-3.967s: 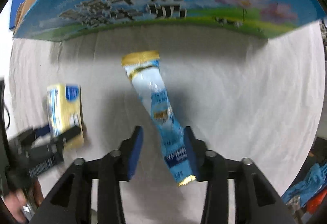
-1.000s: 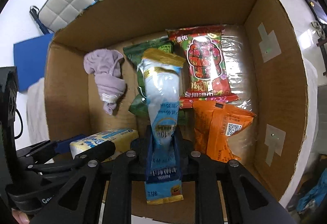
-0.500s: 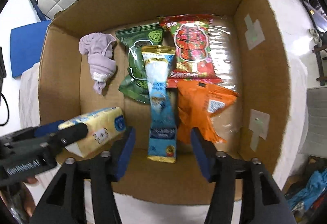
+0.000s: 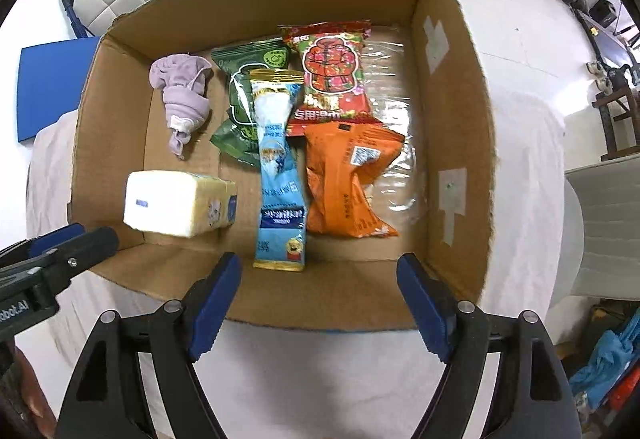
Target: Organize soft objects
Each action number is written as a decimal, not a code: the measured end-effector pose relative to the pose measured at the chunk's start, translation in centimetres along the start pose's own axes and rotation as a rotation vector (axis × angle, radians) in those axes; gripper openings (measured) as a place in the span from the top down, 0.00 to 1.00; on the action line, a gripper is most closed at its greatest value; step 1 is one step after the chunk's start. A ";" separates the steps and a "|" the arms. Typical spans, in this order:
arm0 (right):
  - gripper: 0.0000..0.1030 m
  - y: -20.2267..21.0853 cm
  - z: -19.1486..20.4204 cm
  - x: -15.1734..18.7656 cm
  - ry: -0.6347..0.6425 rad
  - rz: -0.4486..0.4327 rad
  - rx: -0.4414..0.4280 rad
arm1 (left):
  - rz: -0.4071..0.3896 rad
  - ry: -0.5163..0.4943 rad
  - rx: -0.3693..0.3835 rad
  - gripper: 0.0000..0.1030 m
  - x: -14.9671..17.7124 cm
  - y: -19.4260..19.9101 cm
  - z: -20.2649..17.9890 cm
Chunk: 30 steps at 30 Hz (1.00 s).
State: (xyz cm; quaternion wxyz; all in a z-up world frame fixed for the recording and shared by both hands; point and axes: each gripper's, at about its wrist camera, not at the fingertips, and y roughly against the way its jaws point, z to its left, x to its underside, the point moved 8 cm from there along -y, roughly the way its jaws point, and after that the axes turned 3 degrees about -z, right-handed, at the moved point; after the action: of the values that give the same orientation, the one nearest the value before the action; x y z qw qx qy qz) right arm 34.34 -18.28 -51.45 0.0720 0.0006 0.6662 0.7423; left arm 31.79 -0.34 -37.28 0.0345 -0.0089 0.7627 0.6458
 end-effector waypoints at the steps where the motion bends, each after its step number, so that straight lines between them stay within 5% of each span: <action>1: 0.14 0.2 -0.2 0.1 0.001 -0.009 0.010 | -0.015 0.002 -0.005 0.20 0.1 0.3 0.1; 3: 0.01 1.0 -0.4 0.6 0.002 -0.028 0.020 | -0.042 0.002 -0.013 0.14 0.3 0.6 0.3; 9: 0.00 2.1 -0.9 1.6 0.011 -0.049 0.052 | -0.131 -0.017 -0.045 0.01 0.6 1.8 0.1; 30: 0.00 11.0 0.3 5.2 0.024 -0.187 0.031 | -0.334 -0.051 -0.121 0.01 4.8 10.1 -1.7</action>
State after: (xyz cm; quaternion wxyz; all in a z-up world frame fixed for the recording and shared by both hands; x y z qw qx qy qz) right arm 28.06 -18.56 -41.00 0.1329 -0.0696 0.6754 0.7220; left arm 26.30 -0.14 -27.34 0.1601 -0.1212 0.7092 0.6758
